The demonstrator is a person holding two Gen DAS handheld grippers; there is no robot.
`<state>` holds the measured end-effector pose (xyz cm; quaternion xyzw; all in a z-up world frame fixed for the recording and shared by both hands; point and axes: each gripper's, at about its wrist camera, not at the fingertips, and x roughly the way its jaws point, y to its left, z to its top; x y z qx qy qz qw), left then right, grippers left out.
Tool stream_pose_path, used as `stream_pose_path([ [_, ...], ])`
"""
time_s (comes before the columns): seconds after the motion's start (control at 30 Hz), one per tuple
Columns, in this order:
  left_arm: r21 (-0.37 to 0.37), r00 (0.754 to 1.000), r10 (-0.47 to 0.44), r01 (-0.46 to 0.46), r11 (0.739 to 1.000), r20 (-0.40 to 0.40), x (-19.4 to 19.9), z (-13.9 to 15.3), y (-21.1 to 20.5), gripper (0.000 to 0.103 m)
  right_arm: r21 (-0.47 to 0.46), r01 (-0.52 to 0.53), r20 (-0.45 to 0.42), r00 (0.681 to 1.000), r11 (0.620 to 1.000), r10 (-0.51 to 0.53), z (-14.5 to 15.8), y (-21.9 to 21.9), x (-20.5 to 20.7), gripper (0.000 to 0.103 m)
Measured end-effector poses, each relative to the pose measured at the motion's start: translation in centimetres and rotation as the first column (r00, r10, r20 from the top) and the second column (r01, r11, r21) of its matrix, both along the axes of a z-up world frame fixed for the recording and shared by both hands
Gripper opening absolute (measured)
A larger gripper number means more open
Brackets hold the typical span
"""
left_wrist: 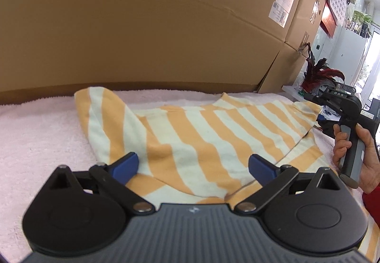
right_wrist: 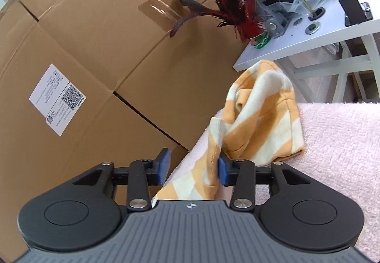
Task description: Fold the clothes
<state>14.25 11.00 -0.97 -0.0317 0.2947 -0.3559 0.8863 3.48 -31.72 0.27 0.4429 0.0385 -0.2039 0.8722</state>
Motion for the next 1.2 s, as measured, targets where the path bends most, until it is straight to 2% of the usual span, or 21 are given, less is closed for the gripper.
stream_pose_path([
  [0.07, -0.013, 1.000, 0.008, -0.008, 1.000, 0.003, 0.0, 0.0, 0.3, 0.094, -0.023, -0.008, -0.027, 1.000, 1.000, 0.007, 0.1, 0.2, 0.5, 0.043],
  [0.1, -0.013, 1.000, 0.013, -0.013, 1.000, 0.008, 0.0, 0.1, 0.3, 0.093, -0.035, -0.011, -0.046, 0.999, 0.999, 0.010, 0.1, 0.3, 0.8, 0.034],
  [0.13, -0.012, 1.000, 0.017, -0.017, 1.000, 0.012, 0.0, 0.1, 0.3, 0.090, -0.043, -0.013, -0.061, 0.998, 0.999, 0.011, 0.1, 0.3, 0.9, 0.015],
  [0.17, -0.012, 1.000, 0.020, -0.020, 1.000, 0.015, -0.1, 0.1, 0.3, 0.086, -0.041, -0.003, -0.062, 0.998, 0.999, 0.000, 0.1, 0.2, 0.8, 0.009],
  [0.2, -0.013, 1.000, 0.026, -0.025, 1.000, 0.016, 0.0, 0.1, 0.3, 0.083, -0.037, 0.023, -0.057, 0.998, 0.999, -0.025, 0.0, 0.1, 0.5, 0.008],
  [0.3, -0.021, 0.998, 0.054, -0.053, 0.998, 0.016, 0.2, 0.0, 0.5, 0.065, -0.045, 0.100, -0.003, 0.995, 0.994, -0.100, 0.3, -0.1, -0.7, 0.007],
  [0.33, -0.025, 0.997, 0.070, -0.069, 0.997, 0.017, 0.3, 0.0, 0.7, 0.047, -0.045, 0.112, 0.024, 0.993, 0.993, -0.111, 0.4, 0.0, -1.1, 0.007],
  [0.37, -0.026, 0.996, 0.086, -0.086, 0.996, 0.011, 0.6, -0.1, 0.9, 0.025, -0.048, 0.123, 0.051, 0.991, 0.991, -0.120, 0.6, 0.2, -1.4, 0.007],
  [0.43, -0.020, 0.993, 0.111, -0.112, 0.994, -0.046, 1.5, -0.6, 1.1, 0.000, -0.065, 0.133, 0.067, 0.989, 0.989, -0.128, 0.8, 0.4, -1.5, 0.007],
  [0.57, -0.021, 0.990, 0.135, -0.136, 0.990, -0.038, 1.7, -0.4, 1.1, 0.000, 0.006, 0.110, 0.036, 0.993, 0.994, -0.111, 0.2, -0.3, -1.1, 0.007],
  [0.7, -0.021, 0.987, 0.157, -0.158, 0.987, -0.010, 1.5, 0.1, 1.1, 0.000, 0.048, 0.095, 0.047, 0.994, 0.994, -0.098, 0.0, -0.6, -1.0, 0.007],
  [0.83, -0.036, 0.980, 0.190, -0.192, 0.981, -0.053, 3.4, 1.2, 1.1, 0.000, 0.083, 0.075, 0.060, 0.995, 0.994, -0.080, -0.2, -0.8, -1.0, 0.008],
  [0.97, 0.044, 0.973, 0.216, -0.212, 0.976, -0.086, 6.6, 0.7, 0.5, 0.000, 0.091, 0.054, 0.069, 0.996, 0.994, -0.060, -0.2, -0.8, -0.9, 0.010],
  [1.0, 0.038, 0.973, 0.213, -0.211, 0.977, -0.091, 7.1, 0.6, 0.6, 0.000, 0.096, 0.046, 0.072, 0.996, 0.994, -0.053, -0.2, -0.8, -0.8, 0.011],
  [1.07, 0.008, 0.975, 0.200, -0.200, 0.980, -0.097, 7.5, 0.4, 1.0, 0.000, 0.101, 0.029, 0.062, 0.997, 0.994, -0.035, -0.2, -0.9, -0.6, 0.016],
  [1.17, 0.003, 0.983, 0.177, -0.177, 0.984, -0.041, 6.6, -0.2, 1.3, 0.000, 0.072, 0.012, 0.004, 1.000, 0.997, -0.012, 0.0, -0.5, 0.2, 0.031],
  [1.2, 0.017, 0.985, 0.172, -0.171, 0.985, -0.025, 6.4, -0.2, 1.2, 0.000, 0.057, 0.010, -0.012, 1.000, 0.998, -0.009, 0.1, -0.3, 0.4, 0.040],
])
